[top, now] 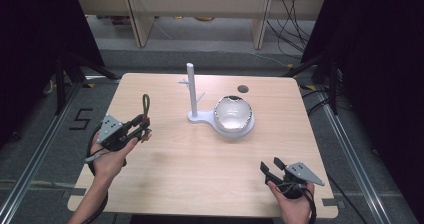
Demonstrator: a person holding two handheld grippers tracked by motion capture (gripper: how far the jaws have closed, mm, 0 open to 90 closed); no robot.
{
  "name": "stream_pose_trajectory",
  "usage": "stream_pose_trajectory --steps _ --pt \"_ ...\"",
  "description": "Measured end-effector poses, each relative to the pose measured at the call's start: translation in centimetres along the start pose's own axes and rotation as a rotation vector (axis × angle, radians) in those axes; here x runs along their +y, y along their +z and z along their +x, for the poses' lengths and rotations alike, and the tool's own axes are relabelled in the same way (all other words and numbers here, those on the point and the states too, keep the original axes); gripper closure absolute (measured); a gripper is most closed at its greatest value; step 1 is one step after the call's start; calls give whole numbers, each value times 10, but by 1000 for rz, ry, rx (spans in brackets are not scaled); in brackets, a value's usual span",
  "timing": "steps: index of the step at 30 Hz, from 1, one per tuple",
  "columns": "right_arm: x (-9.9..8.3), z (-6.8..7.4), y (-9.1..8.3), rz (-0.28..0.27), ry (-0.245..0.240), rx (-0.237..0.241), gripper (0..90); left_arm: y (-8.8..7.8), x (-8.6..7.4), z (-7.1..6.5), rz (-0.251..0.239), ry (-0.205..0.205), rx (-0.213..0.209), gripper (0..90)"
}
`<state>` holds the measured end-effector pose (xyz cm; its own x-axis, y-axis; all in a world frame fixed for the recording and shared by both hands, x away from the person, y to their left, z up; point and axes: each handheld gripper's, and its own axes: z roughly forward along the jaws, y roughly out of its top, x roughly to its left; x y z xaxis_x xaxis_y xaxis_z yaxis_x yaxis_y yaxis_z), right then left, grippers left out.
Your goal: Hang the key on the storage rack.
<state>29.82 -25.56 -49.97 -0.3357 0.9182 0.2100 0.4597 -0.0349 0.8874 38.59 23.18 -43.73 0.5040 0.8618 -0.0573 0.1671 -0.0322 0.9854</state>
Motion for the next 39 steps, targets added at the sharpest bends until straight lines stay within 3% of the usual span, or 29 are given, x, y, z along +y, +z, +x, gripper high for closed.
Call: stream_pose_trajectory --steps 5,8,14,15,16,27,28,29,31,39 --pt "0 -4 3 -25 -47 15 439 2 0 1 3 1 3 685" --pt "-1 -2 3 -19 -24 9 439 3 1 1 2 1 3 685" --pt "-1 -2 3 -24 -27 10 438 6 4 0 -2 2 -1 685" --pt "0 -4 4 -30 -47 14 438 6 5 -1 -1 3 -1 685" --pt "-1 -2 3 -21 -24 11 437 7 5 -1 -2 2 -2 685" --pt "0 -2 1 -11 -22 -2 435 15 9 -3 -3 2 -9 685" --pt "-1 -2 2 -21 -24 5 435 16 9 -4 -6 2 -10 685" --pt "0 -5 3 -30 -57 8 435 17 10 -4 -7 1 -12 685" --pt "-1 -2 3 -20 -27 9 434 19 10 -4 -8 -2 -11 685" --pt "-1 -2 3 -21 -27 10 434 23 12 -5 -4 0 -16 685"
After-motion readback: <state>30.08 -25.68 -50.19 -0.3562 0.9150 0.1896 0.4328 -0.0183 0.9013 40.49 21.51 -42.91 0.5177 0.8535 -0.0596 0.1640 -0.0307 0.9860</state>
